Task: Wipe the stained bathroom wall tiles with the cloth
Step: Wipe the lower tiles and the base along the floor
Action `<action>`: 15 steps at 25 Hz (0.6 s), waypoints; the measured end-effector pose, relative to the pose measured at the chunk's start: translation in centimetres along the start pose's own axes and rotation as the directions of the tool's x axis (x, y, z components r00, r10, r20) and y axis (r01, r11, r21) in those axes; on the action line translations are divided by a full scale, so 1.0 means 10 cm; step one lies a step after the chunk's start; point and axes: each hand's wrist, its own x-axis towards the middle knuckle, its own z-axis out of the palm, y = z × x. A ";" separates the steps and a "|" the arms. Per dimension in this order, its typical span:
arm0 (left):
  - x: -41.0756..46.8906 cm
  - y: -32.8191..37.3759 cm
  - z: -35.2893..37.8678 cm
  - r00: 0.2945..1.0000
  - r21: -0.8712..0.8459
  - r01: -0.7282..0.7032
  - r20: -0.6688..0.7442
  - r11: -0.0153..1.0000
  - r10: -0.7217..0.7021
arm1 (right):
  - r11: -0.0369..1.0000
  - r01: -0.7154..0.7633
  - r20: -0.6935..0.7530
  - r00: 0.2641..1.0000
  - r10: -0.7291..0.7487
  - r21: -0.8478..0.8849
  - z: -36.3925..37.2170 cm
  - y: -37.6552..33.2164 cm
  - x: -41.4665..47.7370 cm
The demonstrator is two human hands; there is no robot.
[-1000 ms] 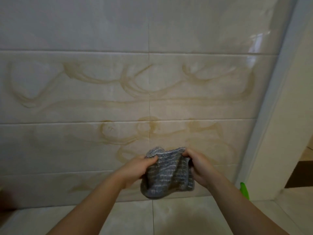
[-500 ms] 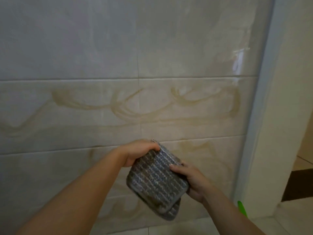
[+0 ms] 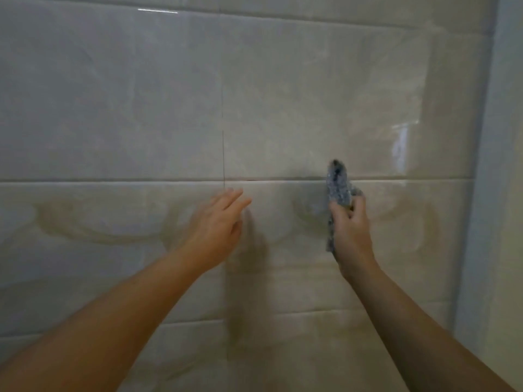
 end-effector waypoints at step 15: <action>0.04 -0.81 -0.23 0.990 0.107 -0.137 0.028 0.985 0.135 | 0.031 0.684 0.461 0.523 -0.717 -0.729 1.42 1.16 -0.15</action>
